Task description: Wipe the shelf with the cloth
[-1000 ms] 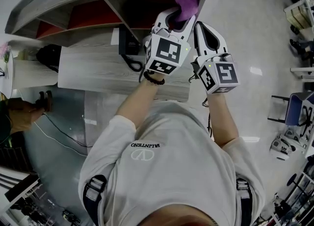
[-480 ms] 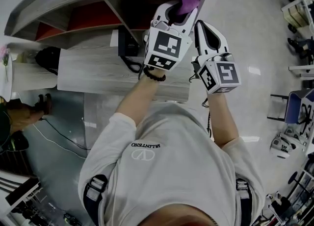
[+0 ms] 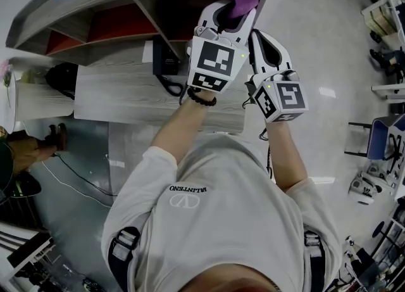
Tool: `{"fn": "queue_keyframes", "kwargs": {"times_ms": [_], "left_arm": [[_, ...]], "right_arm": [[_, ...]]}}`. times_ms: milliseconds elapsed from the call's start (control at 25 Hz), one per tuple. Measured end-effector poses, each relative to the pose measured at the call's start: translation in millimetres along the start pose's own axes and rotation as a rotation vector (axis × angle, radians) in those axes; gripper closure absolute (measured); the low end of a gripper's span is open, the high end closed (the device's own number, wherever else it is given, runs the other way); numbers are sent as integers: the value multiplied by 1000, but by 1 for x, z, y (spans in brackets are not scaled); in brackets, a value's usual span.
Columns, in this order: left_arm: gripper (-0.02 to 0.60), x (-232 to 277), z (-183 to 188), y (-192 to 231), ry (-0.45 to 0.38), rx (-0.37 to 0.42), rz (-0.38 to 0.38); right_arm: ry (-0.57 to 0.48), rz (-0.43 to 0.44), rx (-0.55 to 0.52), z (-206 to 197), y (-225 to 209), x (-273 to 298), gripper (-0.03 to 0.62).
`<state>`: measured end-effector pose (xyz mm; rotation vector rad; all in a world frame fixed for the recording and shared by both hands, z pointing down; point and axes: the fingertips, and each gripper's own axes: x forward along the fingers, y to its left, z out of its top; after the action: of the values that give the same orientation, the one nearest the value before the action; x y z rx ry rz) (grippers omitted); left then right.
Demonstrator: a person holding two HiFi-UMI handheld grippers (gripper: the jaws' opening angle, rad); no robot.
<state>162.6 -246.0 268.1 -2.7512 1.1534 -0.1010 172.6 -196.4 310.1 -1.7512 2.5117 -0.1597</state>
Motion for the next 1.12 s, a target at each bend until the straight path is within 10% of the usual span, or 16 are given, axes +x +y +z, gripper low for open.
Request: {"fn": "queue_keyframes", "kwargs": {"times_ms": [1120], "left_arm": [[480, -28, 1, 51, -50, -89, 91]], "right_arm": [[16, 2, 8, -16, 13, 10, 595]]}}
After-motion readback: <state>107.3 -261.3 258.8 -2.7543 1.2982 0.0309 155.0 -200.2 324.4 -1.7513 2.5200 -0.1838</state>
